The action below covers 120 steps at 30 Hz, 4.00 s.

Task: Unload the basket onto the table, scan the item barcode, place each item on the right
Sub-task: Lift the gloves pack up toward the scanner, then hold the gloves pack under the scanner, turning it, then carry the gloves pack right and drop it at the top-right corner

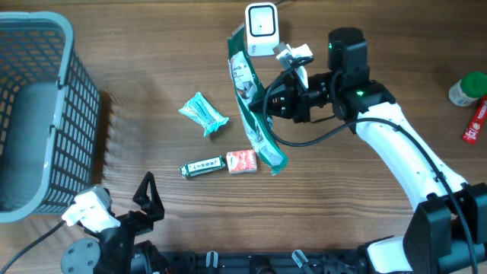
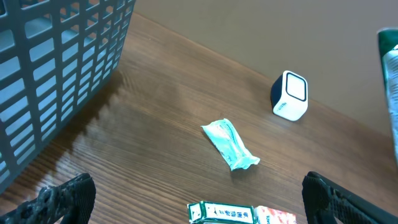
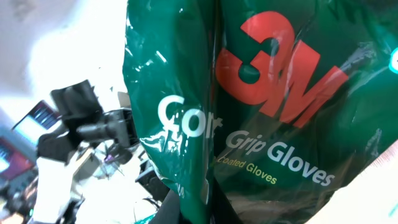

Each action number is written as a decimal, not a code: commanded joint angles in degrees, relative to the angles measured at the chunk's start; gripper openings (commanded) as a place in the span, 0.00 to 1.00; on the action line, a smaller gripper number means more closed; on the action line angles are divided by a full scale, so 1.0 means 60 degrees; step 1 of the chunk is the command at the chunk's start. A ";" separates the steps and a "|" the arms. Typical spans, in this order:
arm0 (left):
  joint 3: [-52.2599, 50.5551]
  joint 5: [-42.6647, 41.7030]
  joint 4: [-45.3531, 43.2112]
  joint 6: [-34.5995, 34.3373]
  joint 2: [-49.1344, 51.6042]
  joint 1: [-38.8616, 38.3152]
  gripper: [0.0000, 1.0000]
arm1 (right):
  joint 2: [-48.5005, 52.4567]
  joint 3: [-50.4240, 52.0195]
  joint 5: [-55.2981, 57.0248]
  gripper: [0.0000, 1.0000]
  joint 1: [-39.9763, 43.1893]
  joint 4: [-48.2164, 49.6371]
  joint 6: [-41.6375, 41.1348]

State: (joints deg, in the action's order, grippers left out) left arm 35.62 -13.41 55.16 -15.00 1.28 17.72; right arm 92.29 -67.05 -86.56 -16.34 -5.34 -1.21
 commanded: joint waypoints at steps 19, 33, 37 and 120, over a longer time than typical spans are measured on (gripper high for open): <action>-0.0025 -0.0007 -0.0029 -0.0080 -0.0007 -0.0058 1.00 | 0.0229 0.0018 0.0678 0.09 -0.0018 0.3770 -1.2684; -0.0025 -0.0007 -0.0029 -0.0080 -0.0007 -0.0058 1.00 | 0.0229 0.0018 -0.0004 0.04 0.0583 0.3781 -1.6717; -0.0025 -0.0007 -0.0029 -0.0080 -0.0007 -0.0058 1.00 | 0.0233 0.0018 -0.1071 0.04 0.1311 0.3909 -1.6105; -0.0025 -0.0007 -0.0029 -0.0080 -0.0007 -0.0058 1.00 | 0.8153 -1.3562 1.8837 0.05 0.1774 -1.1173 -0.7380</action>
State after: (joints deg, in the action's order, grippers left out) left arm 35.62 -13.41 55.16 -14.98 1.32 17.72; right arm 141.99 -147.41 26.24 -12.29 -69.71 -57.28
